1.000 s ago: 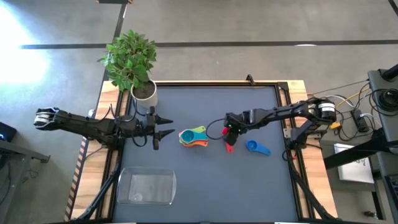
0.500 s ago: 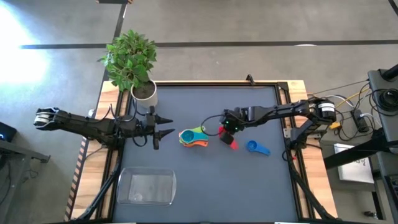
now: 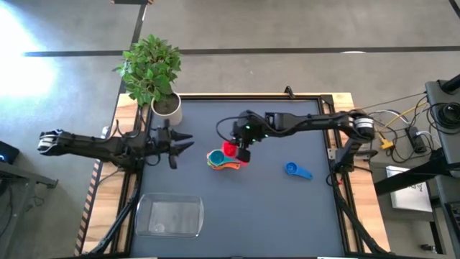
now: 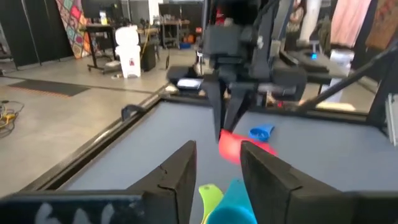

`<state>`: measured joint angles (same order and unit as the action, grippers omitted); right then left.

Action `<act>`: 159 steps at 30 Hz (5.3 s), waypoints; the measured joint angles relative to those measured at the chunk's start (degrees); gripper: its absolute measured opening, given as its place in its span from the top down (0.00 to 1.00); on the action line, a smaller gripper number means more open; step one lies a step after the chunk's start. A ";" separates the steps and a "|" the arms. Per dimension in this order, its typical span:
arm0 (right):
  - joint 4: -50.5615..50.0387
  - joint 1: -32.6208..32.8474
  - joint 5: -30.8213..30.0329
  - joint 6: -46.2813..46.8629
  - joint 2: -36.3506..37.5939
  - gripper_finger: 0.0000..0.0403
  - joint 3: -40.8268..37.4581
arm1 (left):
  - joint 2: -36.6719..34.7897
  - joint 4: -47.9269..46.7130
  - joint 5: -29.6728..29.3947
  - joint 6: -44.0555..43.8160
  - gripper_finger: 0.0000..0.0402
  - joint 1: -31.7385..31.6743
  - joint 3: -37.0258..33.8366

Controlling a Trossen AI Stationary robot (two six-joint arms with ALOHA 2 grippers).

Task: Nest measuring cups in basket
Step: Stack the red measuring cup on top of the light blue measuring cup, then stack the blue measuring cup on top of the red measuring cup

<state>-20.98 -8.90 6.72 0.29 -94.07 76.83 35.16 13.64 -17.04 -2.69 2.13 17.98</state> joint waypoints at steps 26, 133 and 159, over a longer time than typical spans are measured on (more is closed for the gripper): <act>-33.58 -0.14 7.16 -28.18 -31.76 0.97 45.50 | -5.38 3.95 16.65 -0.17 0.81 -4.36 -4.31; -31.35 21.23 -14.19 41.47 33.89 0.21 -39.20 | 4.25 6.27 7.65 -6.77 0.81 -4.39 -3.98; -22.76 22.81 -13.14 43.41 33.93 0.19 -50.97 | 4.28 6.33 7.65 -5.76 0.81 -4.39 -3.98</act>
<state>-43.75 13.91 -6.41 43.70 -60.14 25.86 39.44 19.97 -9.39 -8.45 -2.26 14.00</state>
